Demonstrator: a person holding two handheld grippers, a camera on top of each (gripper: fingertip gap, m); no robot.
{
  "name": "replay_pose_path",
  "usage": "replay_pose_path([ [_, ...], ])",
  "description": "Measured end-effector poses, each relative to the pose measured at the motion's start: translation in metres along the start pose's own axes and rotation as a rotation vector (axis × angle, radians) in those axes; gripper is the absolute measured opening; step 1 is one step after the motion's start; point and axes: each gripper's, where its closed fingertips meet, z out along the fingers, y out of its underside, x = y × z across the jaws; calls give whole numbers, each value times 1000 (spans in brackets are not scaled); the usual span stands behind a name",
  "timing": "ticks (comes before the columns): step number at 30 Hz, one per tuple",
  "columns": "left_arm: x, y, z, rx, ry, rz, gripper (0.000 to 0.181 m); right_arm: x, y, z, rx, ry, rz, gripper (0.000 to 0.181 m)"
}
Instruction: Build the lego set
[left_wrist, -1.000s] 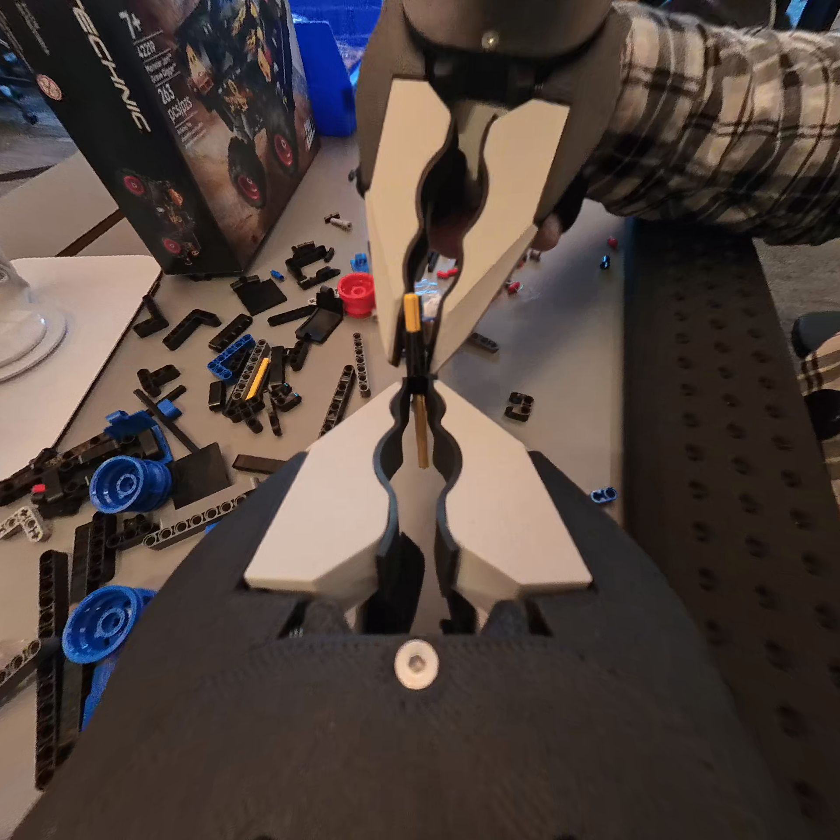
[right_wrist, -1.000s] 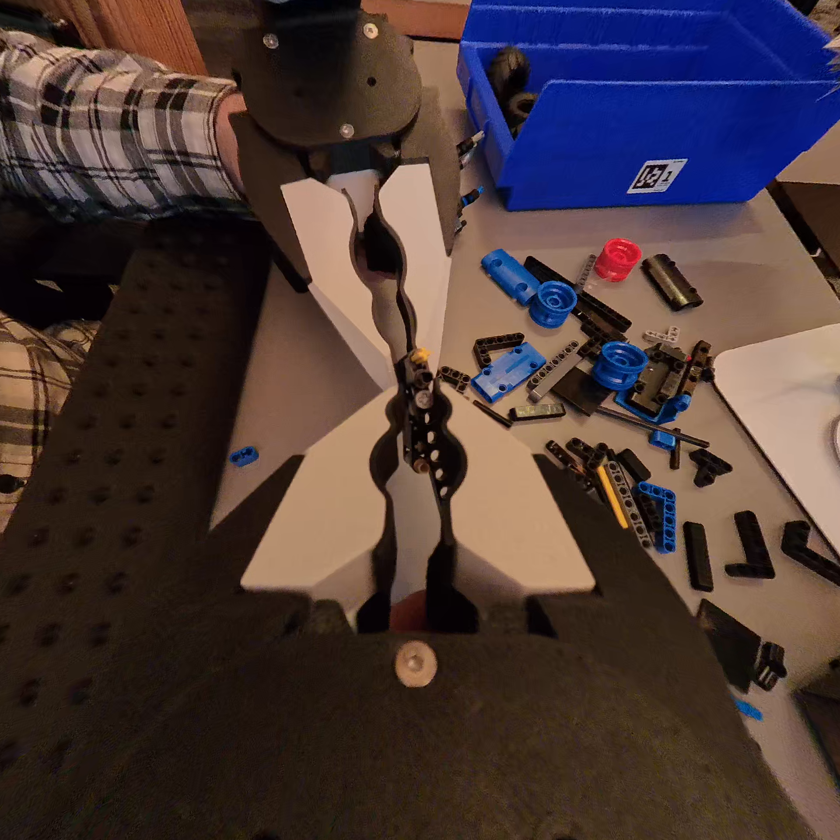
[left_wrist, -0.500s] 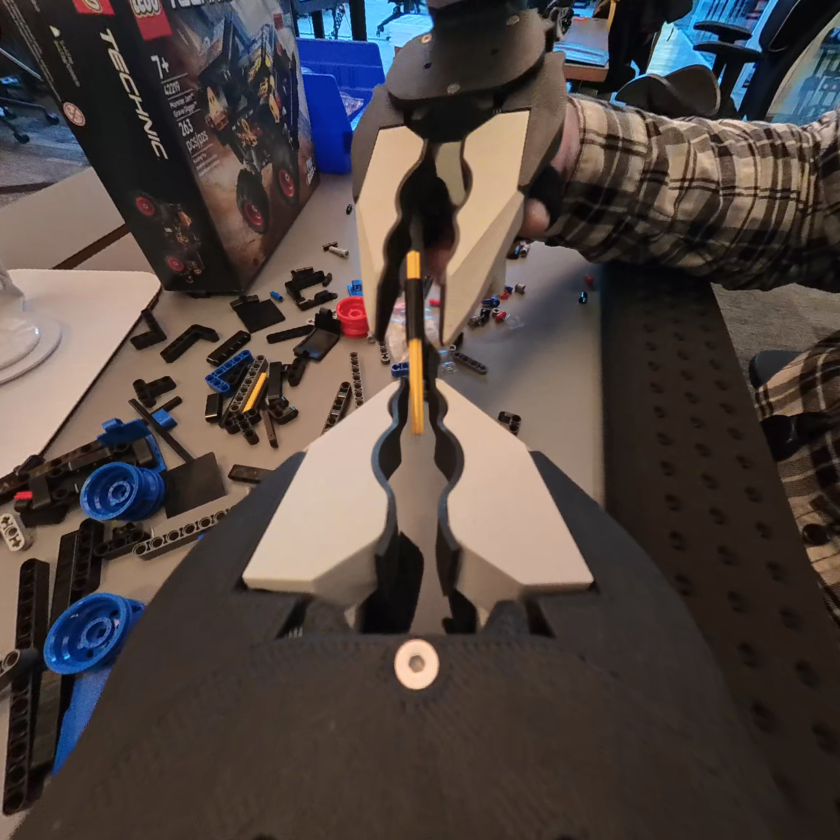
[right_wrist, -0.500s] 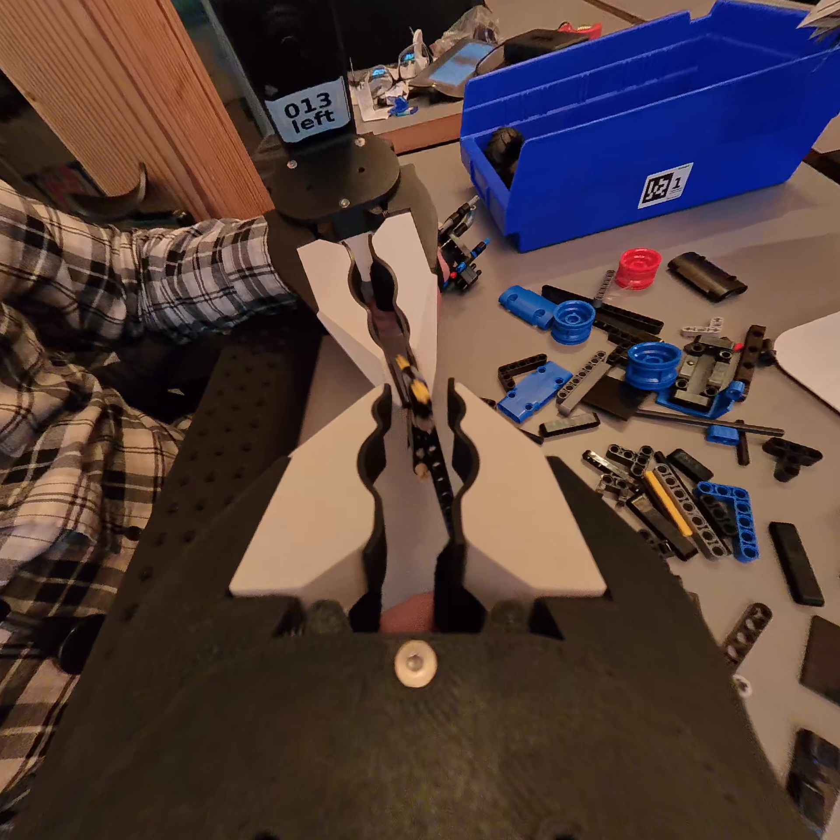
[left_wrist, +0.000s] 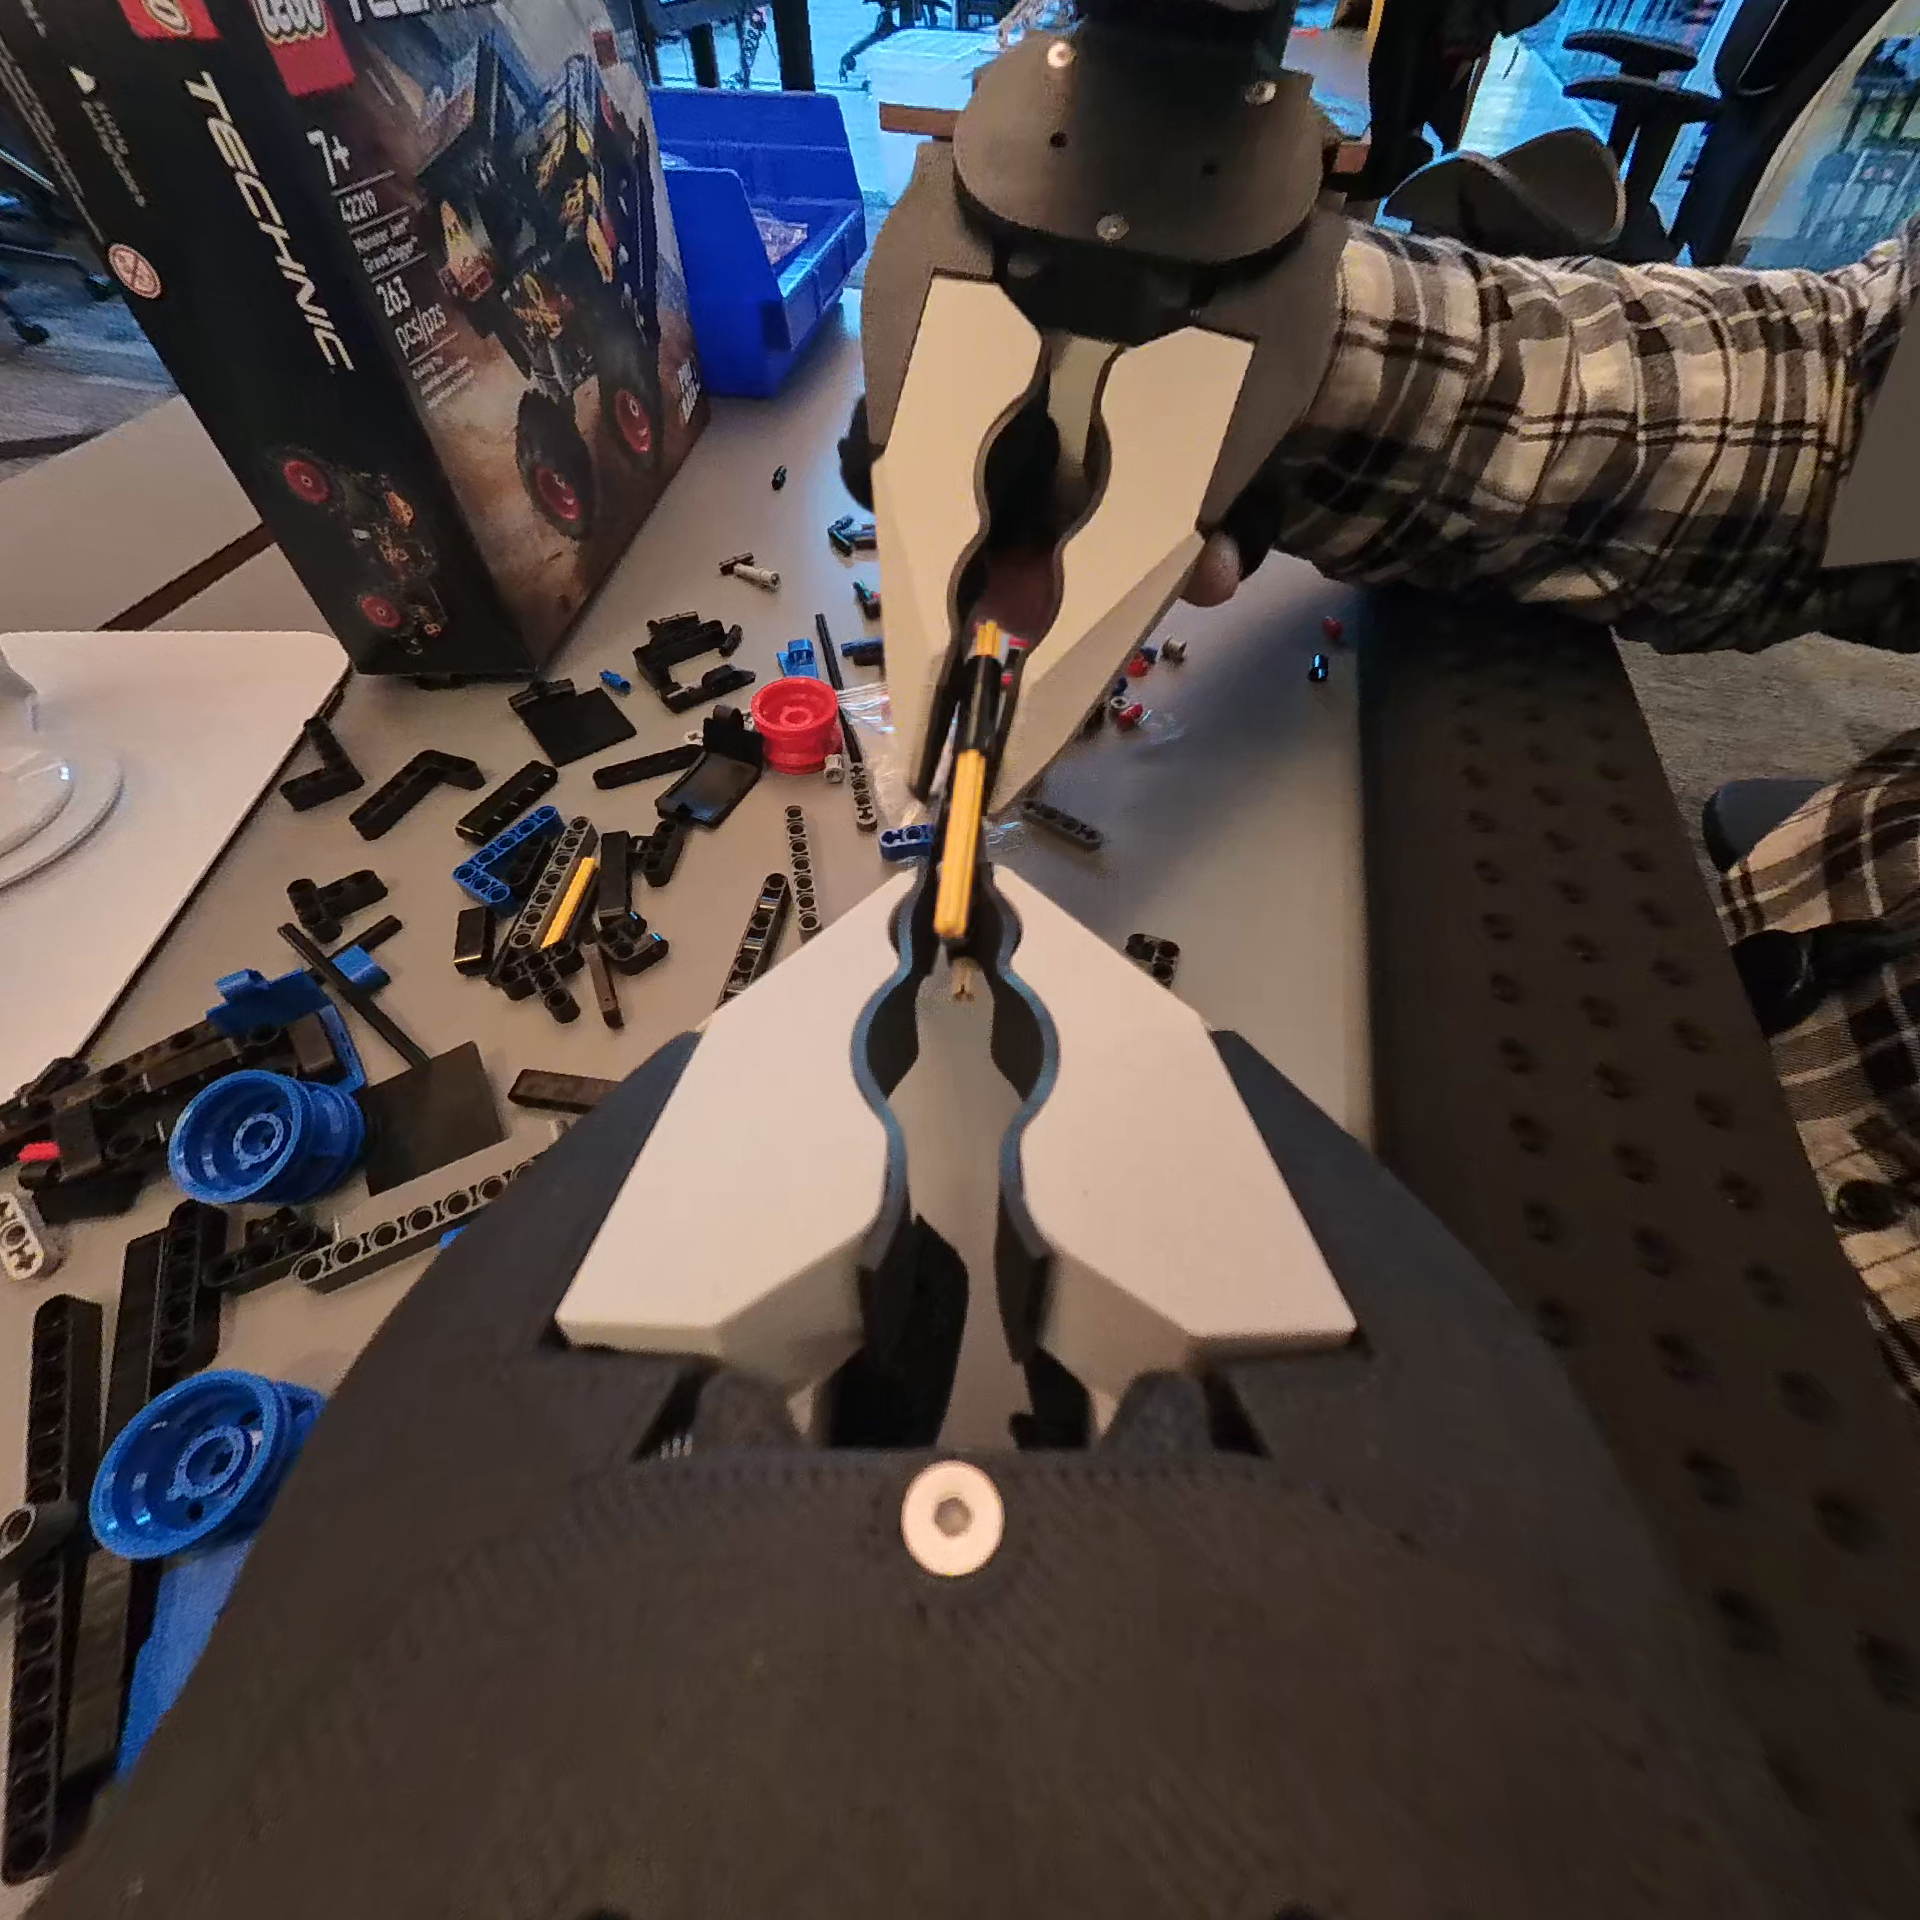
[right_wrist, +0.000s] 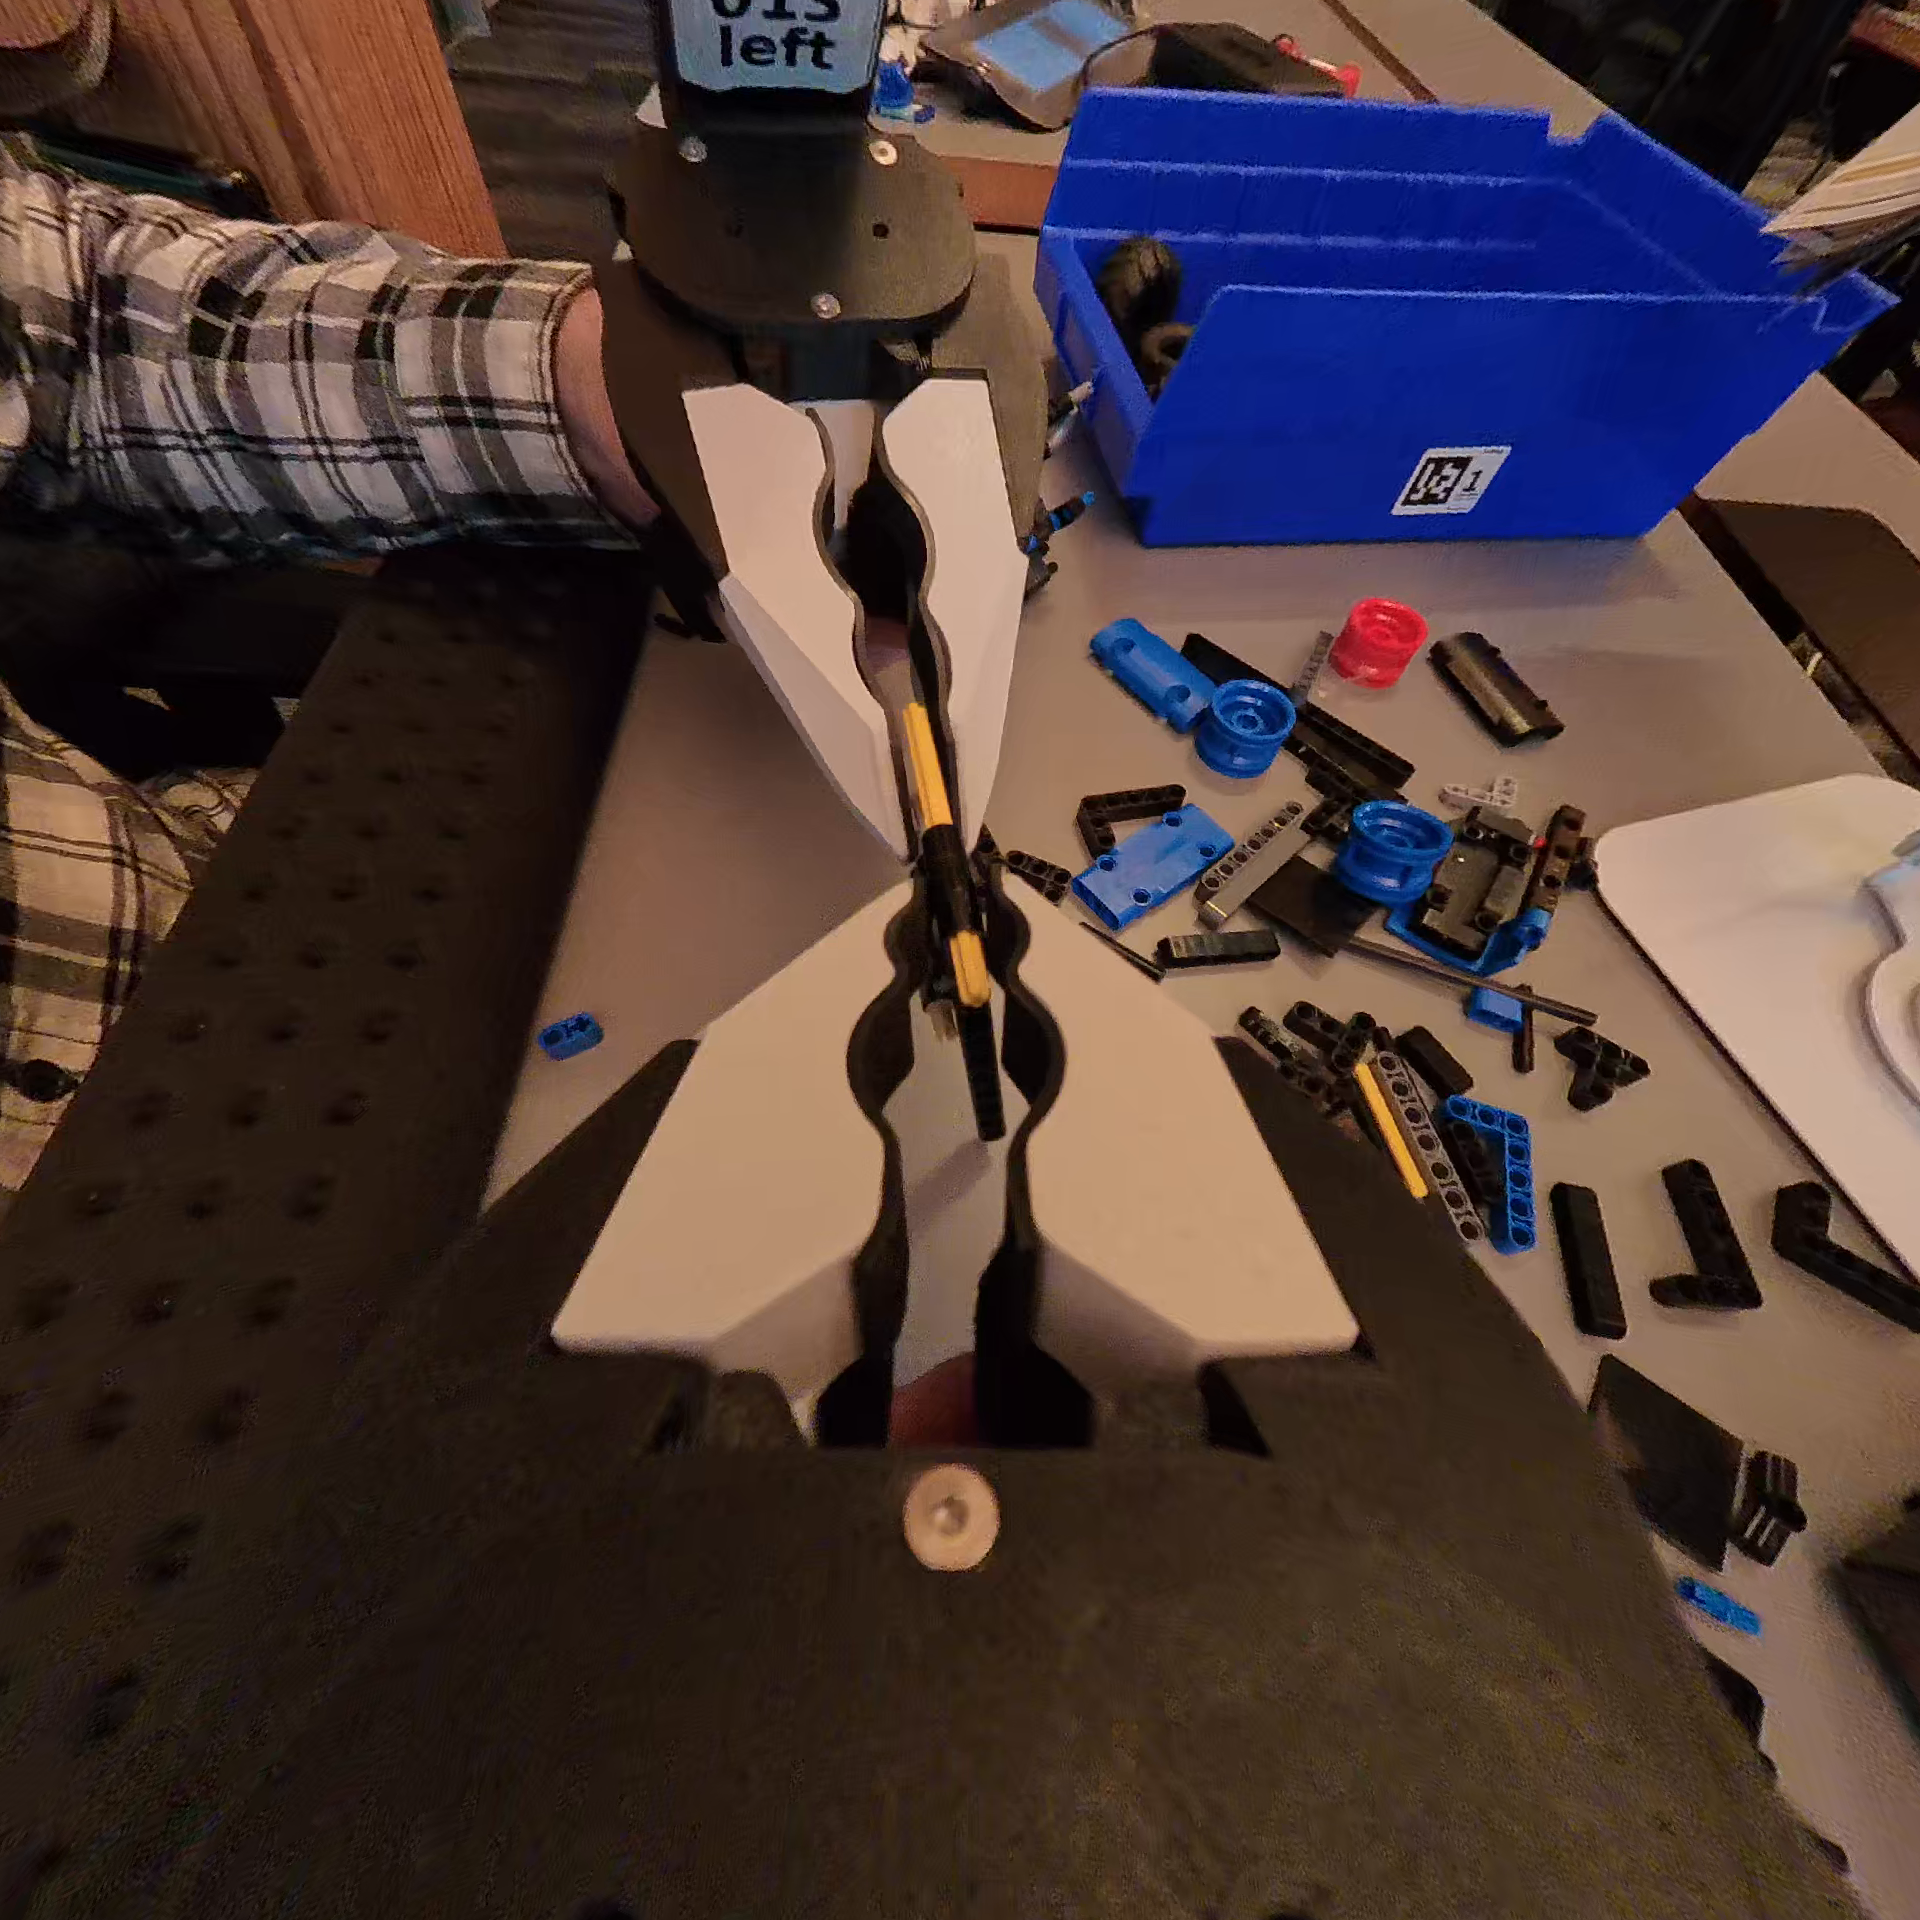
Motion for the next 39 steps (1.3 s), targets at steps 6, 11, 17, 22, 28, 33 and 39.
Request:
replay_pose_path([
  [6, -9, -2, -3, -5, -95, 96, 17, -1, 3, 0, -22, 5, -16, 6],
  [11, -10, -5, -2, -54, -235, 367, 6, -2, 5, -1, -37, -11, -4, 6],
  [17, -4, -3, -2, -72, -212, 387, 3, -3, 0, -1, -15, 0, -18, 14],
  [22, -4, 2, -2, -95, -200, 392, 3, -4, 2, 2, -17, 14, -46, 9],
  [28, -3, 3, -3, -103, -197, 399, 3, -4, -2, 3, 11, 8, -7, 10],
  [33, -1, 4, -3, -98, -182, 403, 3, -10, -3, 4, 21, 1, -43, 6],
  [39, 3, 4, -5, -95, -177, 439, 3, -14, -5, 3, 43, 16, -85, 6],
])
